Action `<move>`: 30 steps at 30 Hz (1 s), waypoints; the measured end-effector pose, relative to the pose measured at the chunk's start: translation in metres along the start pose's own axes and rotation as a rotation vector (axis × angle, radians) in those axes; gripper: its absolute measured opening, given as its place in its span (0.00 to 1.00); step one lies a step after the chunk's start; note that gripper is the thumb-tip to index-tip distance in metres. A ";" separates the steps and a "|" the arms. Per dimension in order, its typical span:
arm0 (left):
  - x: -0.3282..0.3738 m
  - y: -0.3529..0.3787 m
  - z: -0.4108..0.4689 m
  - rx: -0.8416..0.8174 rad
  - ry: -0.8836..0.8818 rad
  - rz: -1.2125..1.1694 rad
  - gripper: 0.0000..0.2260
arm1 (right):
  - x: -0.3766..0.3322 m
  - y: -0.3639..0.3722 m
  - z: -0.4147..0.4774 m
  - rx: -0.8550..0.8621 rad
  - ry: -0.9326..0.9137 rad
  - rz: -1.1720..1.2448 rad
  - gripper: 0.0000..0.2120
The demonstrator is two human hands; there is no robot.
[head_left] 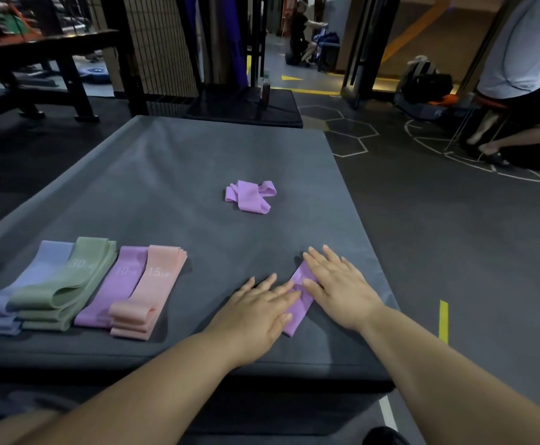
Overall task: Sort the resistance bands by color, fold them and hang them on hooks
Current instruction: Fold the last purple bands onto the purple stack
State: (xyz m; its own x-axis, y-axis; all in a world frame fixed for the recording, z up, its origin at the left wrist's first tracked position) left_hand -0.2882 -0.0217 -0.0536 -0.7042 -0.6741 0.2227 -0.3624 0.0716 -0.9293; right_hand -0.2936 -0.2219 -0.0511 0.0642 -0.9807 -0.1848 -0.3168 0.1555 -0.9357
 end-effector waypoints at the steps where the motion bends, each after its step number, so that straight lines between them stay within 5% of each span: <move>1: 0.000 0.000 0.000 -0.006 -0.008 0.005 0.22 | 0.000 0.001 0.000 -0.017 0.011 -0.021 0.28; 7: 0.001 0.004 -0.006 -0.082 -0.068 0.083 0.32 | -0.001 0.001 0.003 -0.050 0.040 -0.046 0.30; 11: 0.003 0.004 -0.004 -0.099 -0.081 0.095 0.25 | 0.001 0.004 0.005 -0.042 0.054 -0.048 0.31; 30: 0.004 0.005 -0.005 -0.137 -0.099 0.114 0.26 | -0.001 0.005 0.006 -0.042 0.092 -0.032 0.30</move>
State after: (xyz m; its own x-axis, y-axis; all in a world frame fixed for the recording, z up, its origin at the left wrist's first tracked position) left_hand -0.2959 -0.0204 -0.0554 -0.6844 -0.7244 0.0823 -0.3686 0.2464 -0.8963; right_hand -0.2896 -0.2193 -0.0575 -0.0113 -0.9921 -0.1246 -0.3557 0.1205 -0.9268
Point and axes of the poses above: each hand's wrist, its own z-axis towards the middle knuckle, its own y-axis out of the palm, x = y × z, the point moved 1 cm from there along z, towards the middle knuckle, and after that the axes turned 13 degrees about -x, right-handed, at the moved point
